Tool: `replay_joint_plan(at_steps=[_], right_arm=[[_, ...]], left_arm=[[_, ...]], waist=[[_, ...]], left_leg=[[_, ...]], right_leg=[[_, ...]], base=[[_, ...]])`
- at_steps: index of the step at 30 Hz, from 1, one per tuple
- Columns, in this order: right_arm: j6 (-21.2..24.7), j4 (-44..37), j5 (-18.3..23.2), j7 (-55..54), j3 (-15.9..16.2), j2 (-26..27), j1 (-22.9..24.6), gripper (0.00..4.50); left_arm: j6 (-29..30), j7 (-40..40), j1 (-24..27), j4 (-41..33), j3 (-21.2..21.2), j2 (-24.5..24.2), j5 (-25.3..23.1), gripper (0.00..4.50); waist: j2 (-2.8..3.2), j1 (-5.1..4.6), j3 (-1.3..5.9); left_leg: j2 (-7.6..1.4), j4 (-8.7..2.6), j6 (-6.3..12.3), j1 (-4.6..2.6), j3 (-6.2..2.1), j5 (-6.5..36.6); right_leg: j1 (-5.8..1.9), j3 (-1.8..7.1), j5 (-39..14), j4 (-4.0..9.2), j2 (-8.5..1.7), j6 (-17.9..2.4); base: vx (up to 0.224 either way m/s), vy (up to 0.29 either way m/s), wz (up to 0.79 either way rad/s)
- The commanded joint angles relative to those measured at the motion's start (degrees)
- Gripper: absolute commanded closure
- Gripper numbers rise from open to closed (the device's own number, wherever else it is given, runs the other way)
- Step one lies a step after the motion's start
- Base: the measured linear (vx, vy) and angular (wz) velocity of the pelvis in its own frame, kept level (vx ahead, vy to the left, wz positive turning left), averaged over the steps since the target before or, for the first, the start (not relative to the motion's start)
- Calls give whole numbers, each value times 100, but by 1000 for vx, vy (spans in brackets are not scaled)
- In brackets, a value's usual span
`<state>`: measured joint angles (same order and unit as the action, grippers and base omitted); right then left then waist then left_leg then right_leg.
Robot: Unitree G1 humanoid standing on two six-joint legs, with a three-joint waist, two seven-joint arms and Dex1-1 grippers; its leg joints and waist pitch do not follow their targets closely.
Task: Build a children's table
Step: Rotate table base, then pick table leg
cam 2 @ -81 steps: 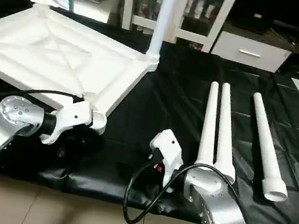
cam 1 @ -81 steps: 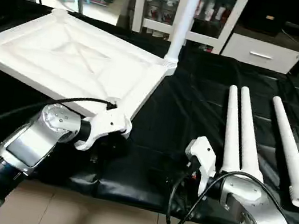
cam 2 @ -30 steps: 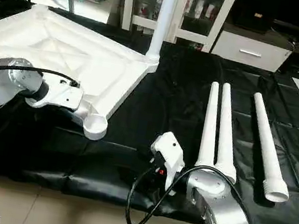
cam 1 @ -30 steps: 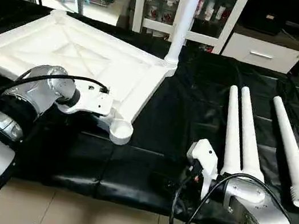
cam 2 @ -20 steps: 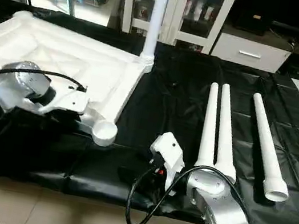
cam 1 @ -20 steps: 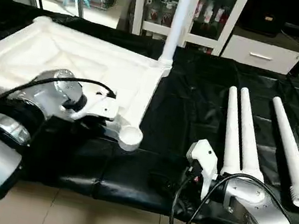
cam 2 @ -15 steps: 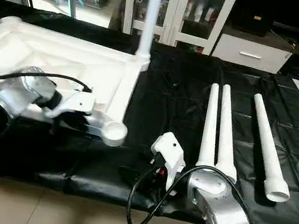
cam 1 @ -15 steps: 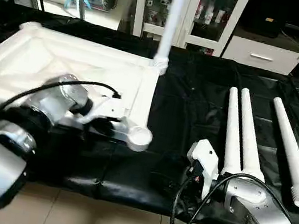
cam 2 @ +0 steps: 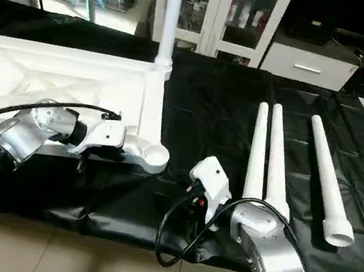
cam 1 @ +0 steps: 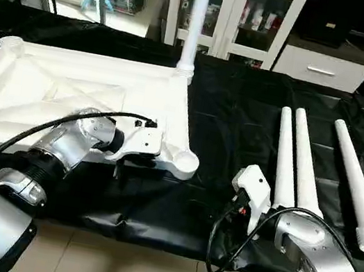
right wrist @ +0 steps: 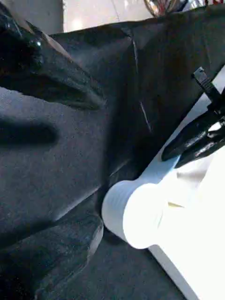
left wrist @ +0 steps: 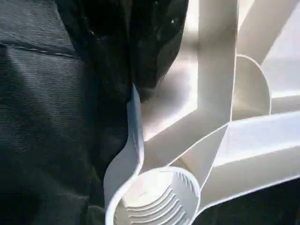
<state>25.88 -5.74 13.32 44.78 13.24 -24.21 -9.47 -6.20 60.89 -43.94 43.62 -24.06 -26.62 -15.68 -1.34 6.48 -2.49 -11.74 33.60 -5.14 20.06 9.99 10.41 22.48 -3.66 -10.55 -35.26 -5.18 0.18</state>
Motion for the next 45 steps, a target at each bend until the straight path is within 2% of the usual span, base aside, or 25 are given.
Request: replay_joint_plan(at_steps=[1,3,4,7,11,13,16,17,18,20,23,24,27,28,29,31,32,34,35,37,38,40,41,43,45], right_arm=[[-53,69,-41,-44,-90,-8,-96,68],[-66,99,-58,-59,-95,-7,-107,68],[-84,145,-76,-71,-101,1,-130,68],[-93,189,-87,-88,-96,19,-175,68],[-116,215,-86,-97,-93,16,-204,68],[-135,224,-77,-112,-129,13,-208,68],[-142,226,-57,-145,-176,28,-204,68],[-146,230,-51,-152,-188,32,-206,68],[-150,234,-46,-159,-200,36,-208,68],[-153,253,-13,-175,-251,53,-233,68],[-130,286,36,-215,-335,74,-314,68],[-130,286,36,-215,-335,74,-314,68],[21,385,29,-647,-601,236,-543,68],[170,551,1,-1035,-810,375,-730,68],[327,720,36,-1291,-989,474,-879,50],[531,1001,64,-1673,-1247,592,-1101,33],[576,1261,-21,-1937,-1366,606,-1288,27],[448,1571,-201,-2226,-1406,585,-1504,13],[420,1738,-235,-2406,-1469,621,-1628,4],[385,2053,-357,-2749,-1535,660,-1856,4],[423,2310,-540,-3031,-1534,657,-2041,4],[557,2499,-622,-3209,-1564,673,-2171,4],[898,2960,-689,-3504,-1655,697,-2463,4],[955,3077,-669,-3543,-1694,709,-2533,4],[1133,3365,-678,-3700,-1735,707,-2700,4]], left_arm=[[55,-380,104,139,-84,-97,-267,446],[254,-517,110,112,-26,-97,-294,446],[457,-643,100,105,37,-67,-307,446],[479,-580,139,63,45,-50,-285,446],[454,-462,238,-50,8,-136,-292,446],[611,-316,284,-143,172,-145,-52,401],[984,-21,377,-479,405,-181,334,384],[1030,16,395,-550,456,-197,400,354],[1080,56,414,-627,512,-214,472,345],[1236,217,483,-956,693,-298,718,343],[1523,432,549,-1477,976,-425,1095,302],[1523,432,549,-1477,976,-425,1095,302],[1775,397,558,-1945,1435,-472,1557,302],[1875,284,555,-2125,1635,-460,1716,302],[1882,187,560,-2238,1749,-434,1800,299],[1957,46,585,-2438,1895,-378,1916,299],[2188,-21,682,-2816,2003,-297,2090,299],[2478,-100,850,-3309,2082,-179,2266,299],[2599,-78,940,-3496,2065,-147,2341,299],[2827,-35,1122,-3824,2003,-99,2453,299],[3040,12,1278,-4102,1930,-77,2566,299],[3177,10,1387,-4301,1880,-53,2651,299],[3431,-86,1573,-4678,1732,37,2795,299],[3512,-125,1614,-4781,1699,59,2822,299],[3743,-163,1738,-5078,1607,86,2869,299]], waist=[[3,8,295],[8,-1,290],[-11,-4,293],[-6,-26,291],[6,-37,301],[10,-44,305],[7,-56,325],[18,-69,338],[18,-69,338],[22,-68,350],[26,-68,347],[26,-68,347],[25,-61,323],[8,-73,317],[19,-77,323],[7,-77,315],[8,-71,324],[11,-66,329],[22,-61,346],[6,-76,363],[2,-95,372],[-5,-109,362],[-59,-131,367],[-45,-134,353],[-72,-148,351]], left_leg=[[-138,-486,-146,-20,-73,1858],[-138,-486,-144,-24,-72,1881],[-144,-483,-143,-27,-70,1866],[-133,-487,-126,-5,-76,1819],[-146,-478,-103,-18,-66,1748],[-141,-476,-100,-7,-57,1676],[-137,-461,-82,6,-51,1516],[-135,-451,-63,11,-47,1412],[-135,-451,-63,11,-47,1412],[-140,-430,-9,17,-33,1182],[-143,-426,-3,10,-17,1141],[-143,-426,-3,10,-17,1141],[-136,-437,-58,6,-13,1293],[-134,-445,-111,-4,-12,1327],[-123,-445,-166,-8,-17,1345],[-122,-443,-204,-10,-13,1318],[-124,-432,-232,-24,0,1240],[-117,-429,-233,-8,5,1130],[-104,-410,-233,-2,17,930],[-85,-395,-209,21,27,742],[-89,-388,-212,26,22,619],[-65,-378,-188,34,42,607],[-66,-379,-176,36,41,573],[-71,-377,-166,35,48,680],[-80,-380,-172,28,49,753]], right_leg=[[-209,245,-1836,489,-331,-809],[-195,245,-1910,499,-332,-791],[-192,247,-1907,489,-335,-802],[-199,238,-1972,501,-333,-790],[-185,250,-1691,478,-328,-871],[-198,250,-1514,454,-324,-932],[-214,247,-1269,419,-319,-1003],[-208,243,-1071,403,-303,-1059],[-208,243,-1071,403,-303,-1059],[-210,239,-596,341,-294,-1232],[-204,235,-469,322,-288,-1327],[-204,235,-469,322,-288,-1327],[-190,236,-752,346,-292,-1284],[-179,238,-868,350,-291,-1276],[-174,230,-993,350,-291,-1277],[-174,234,-1027,357,-287,-1237],[-170,236,-932,342,-280,-1204],[-182,234,-820,337,-271,-1202],[-190,228,-580,312,-261,-1222],[-212,227,-363,290,-242,-1237],[-216,224,-236,254,-243,-1266],[-216,228,-256,273,-218,-1228],[-232,225,-260,255,-214,-1225],[-221,230,-417,281,-221,-1165],[-221,231,-509,285,-219,-1092]], base=[[0,0,0],[0,0,0],[0,0,0],[0,0,0],[0,0,0],[0,0,0],[0,0,0],[0,0,0],[0,0,0],[0,0,0],[0,0,0],[0,0,0],[0,0,0],[0,0,0],[0,0,0],[0,0,0],[0,0,0],[0,0,0],[0,0,0],[0,0,0],[0,0,0],[0,0,0],[0,0,0],[0,0,0],[0,0,0]])
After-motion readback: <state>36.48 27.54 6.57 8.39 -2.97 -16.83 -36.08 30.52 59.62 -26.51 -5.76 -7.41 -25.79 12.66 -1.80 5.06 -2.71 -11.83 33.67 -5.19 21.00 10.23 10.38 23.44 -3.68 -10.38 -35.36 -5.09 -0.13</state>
